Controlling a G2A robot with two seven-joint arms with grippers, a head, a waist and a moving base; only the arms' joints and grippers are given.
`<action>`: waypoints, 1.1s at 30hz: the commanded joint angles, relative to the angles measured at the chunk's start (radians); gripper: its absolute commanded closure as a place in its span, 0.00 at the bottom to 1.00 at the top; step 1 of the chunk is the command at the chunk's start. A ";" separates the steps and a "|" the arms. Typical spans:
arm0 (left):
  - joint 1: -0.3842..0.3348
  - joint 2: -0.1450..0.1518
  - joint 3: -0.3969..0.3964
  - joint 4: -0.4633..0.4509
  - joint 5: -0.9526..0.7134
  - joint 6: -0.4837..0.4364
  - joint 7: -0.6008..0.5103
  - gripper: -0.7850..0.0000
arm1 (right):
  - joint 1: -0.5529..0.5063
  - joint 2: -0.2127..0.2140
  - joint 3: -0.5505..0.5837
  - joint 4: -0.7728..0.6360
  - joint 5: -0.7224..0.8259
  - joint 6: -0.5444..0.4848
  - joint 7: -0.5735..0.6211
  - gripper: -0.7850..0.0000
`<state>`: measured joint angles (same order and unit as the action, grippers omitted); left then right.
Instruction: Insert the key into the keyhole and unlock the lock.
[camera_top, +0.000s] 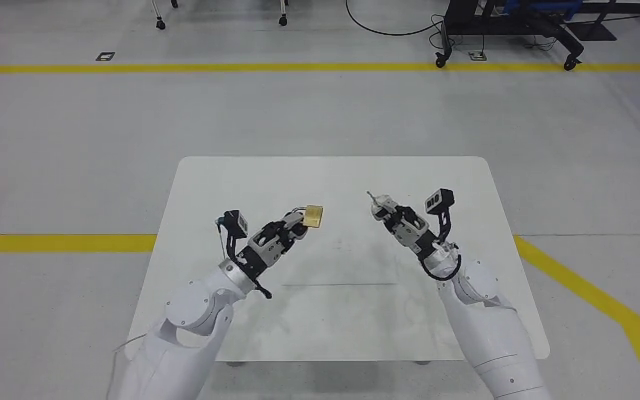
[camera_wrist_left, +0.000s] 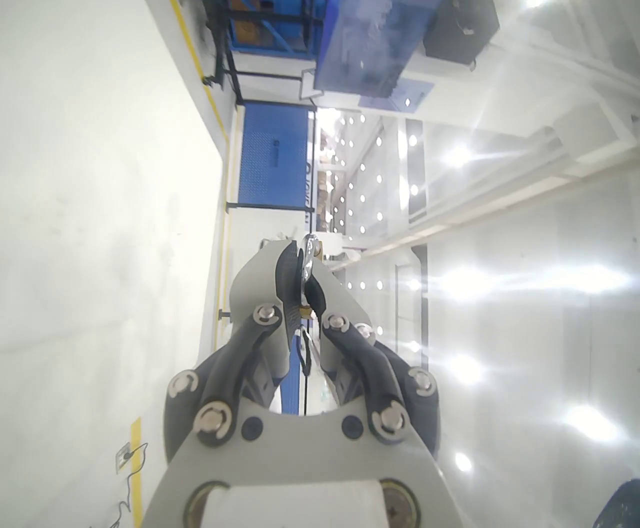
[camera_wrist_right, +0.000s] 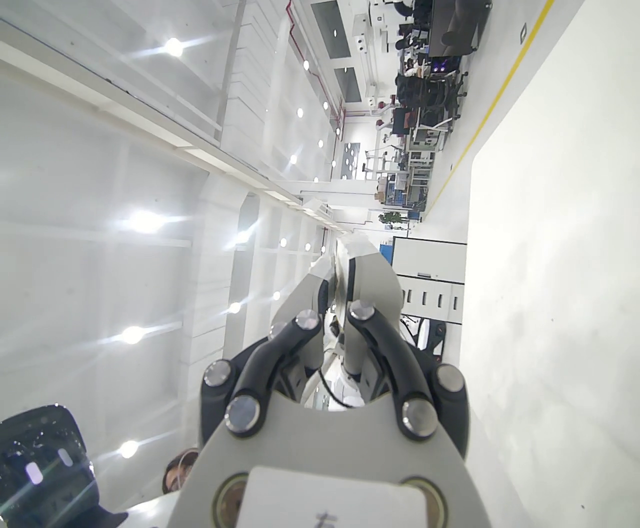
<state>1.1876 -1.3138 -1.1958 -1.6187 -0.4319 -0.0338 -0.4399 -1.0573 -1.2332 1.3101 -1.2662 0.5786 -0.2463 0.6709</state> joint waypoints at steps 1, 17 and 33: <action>-0.026 -0.006 0.033 0.022 0.011 -0.039 -0.014 1.00 | 0.018 -0.003 -0.007 0.020 0.006 0.010 -0.001 1.00; -0.164 -0.031 0.139 0.154 0.140 -0.081 -0.024 1.00 | 0.085 -0.032 -0.075 0.118 0.185 0.045 0.151 1.00; -0.178 -0.039 0.150 0.201 0.213 -0.083 0.015 1.00 | 0.072 -0.032 -0.075 0.095 0.220 0.113 0.271 1.00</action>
<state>1.0097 -1.3518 -1.0473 -1.4195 -0.2206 -0.1161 -0.4247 -0.9840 -1.2652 1.2350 -1.1688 0.8008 -0.1355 0.9404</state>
